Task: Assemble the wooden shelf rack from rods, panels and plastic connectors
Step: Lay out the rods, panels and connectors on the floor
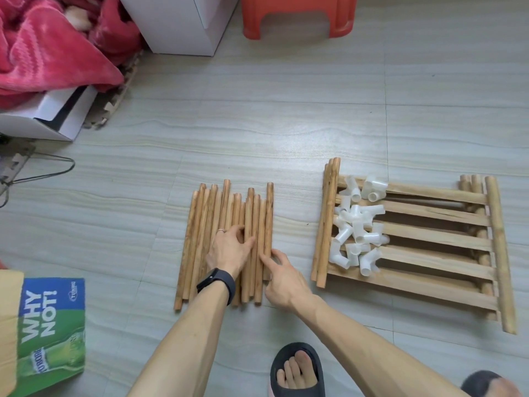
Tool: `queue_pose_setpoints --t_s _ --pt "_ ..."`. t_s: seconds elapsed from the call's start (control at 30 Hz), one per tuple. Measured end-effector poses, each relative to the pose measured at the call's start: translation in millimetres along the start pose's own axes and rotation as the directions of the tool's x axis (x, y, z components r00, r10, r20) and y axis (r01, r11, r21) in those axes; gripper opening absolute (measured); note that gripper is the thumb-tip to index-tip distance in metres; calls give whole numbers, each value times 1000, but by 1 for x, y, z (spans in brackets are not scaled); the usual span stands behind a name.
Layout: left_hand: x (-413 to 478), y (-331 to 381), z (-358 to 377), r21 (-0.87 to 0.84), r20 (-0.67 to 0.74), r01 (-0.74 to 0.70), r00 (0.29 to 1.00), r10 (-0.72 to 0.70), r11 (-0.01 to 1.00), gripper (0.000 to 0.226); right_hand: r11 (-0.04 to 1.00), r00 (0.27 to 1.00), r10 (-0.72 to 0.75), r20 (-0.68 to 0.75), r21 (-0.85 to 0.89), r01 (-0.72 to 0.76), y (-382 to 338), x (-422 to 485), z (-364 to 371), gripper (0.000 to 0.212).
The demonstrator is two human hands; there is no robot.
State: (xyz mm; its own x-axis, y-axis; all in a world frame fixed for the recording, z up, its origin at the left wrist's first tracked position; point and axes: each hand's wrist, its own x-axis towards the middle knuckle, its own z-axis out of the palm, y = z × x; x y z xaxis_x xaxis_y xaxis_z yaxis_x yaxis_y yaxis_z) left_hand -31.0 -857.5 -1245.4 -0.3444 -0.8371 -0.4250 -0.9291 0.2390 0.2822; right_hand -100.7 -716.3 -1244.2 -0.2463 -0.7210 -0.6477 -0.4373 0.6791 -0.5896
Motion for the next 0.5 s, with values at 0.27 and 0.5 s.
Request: queue_pose_setpoints --t_s 0.27,0.5 --pt "3 40 -6 -3 -30 -29 999 29 1000 66 966 952 -233 -198 -162 203 2 -40 -84 48" --pt "-49 132 3 32 70 -648 761 645 761 102 959 869 32 -495 -229 -166 97 -54 -211 62"
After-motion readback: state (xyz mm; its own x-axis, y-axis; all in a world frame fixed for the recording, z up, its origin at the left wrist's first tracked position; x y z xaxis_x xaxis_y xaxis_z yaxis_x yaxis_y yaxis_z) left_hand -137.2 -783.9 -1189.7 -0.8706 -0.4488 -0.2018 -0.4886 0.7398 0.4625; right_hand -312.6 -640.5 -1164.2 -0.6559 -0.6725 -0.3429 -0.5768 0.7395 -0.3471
